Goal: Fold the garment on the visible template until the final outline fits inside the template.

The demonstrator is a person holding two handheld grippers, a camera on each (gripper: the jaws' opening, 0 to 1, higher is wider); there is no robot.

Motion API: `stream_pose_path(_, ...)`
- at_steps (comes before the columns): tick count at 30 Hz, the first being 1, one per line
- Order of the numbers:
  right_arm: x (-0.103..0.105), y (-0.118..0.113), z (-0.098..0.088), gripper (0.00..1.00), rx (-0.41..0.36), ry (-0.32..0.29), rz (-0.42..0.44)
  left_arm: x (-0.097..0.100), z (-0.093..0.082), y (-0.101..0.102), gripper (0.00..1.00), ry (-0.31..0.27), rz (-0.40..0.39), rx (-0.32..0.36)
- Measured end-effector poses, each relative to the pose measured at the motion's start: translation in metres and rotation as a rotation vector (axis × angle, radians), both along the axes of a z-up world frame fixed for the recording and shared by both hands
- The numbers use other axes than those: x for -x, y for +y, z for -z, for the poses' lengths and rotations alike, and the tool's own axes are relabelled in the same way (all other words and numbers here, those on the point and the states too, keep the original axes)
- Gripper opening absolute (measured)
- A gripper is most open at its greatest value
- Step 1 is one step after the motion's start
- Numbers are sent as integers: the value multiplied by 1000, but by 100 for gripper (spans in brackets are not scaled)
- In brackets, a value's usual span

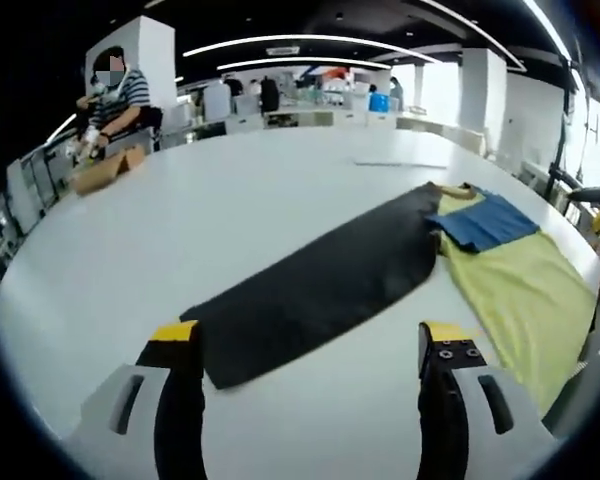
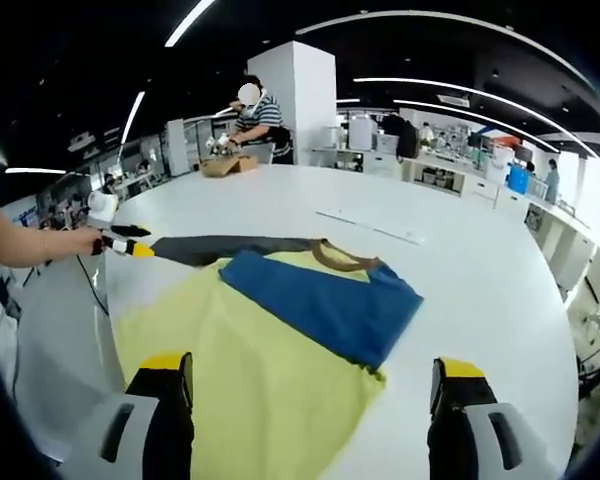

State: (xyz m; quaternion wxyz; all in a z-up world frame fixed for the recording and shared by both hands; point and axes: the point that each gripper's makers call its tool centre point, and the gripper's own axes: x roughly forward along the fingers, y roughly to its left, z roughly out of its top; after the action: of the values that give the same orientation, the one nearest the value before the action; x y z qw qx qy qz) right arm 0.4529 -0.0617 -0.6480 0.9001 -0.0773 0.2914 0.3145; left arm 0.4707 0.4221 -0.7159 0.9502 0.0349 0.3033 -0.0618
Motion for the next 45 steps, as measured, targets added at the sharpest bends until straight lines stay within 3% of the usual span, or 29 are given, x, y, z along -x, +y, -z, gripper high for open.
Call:
stream_pose_path(11, 13, 3, 3, 99, 10, 6, -40, 7, 17, 36, 73, 34, -111, -41)
stream_pose_path(21, 18, 2, 2, 99, 5, -8, -45, 8, 20, 54, 41, 8, -210, -25)
stream_pose_path(27, 19, 4, -1, 99, -4, -18, -57, 15, 33, 60, 28, 58, -240, -51)
stream_pose_path(35, 22, 6, 0, 99, -10, -23, -74, 16, 33, 56, 18, 51, -288, 19)
stream_pose_path(37, 23, 6, 1, 99, -12, -20, -76, 18, 33, 51, 17, 61, -336, 84)
stream_pose_path(44, 22, 5, 2, 99, -15, -24, -79, 22, 29, 51, 11, 83, -355, 97)
stream_pose_path(45, 22, 5, 3, 99, -15, -23, -79, 23, 28, 50, 9, 88, -380, 138)
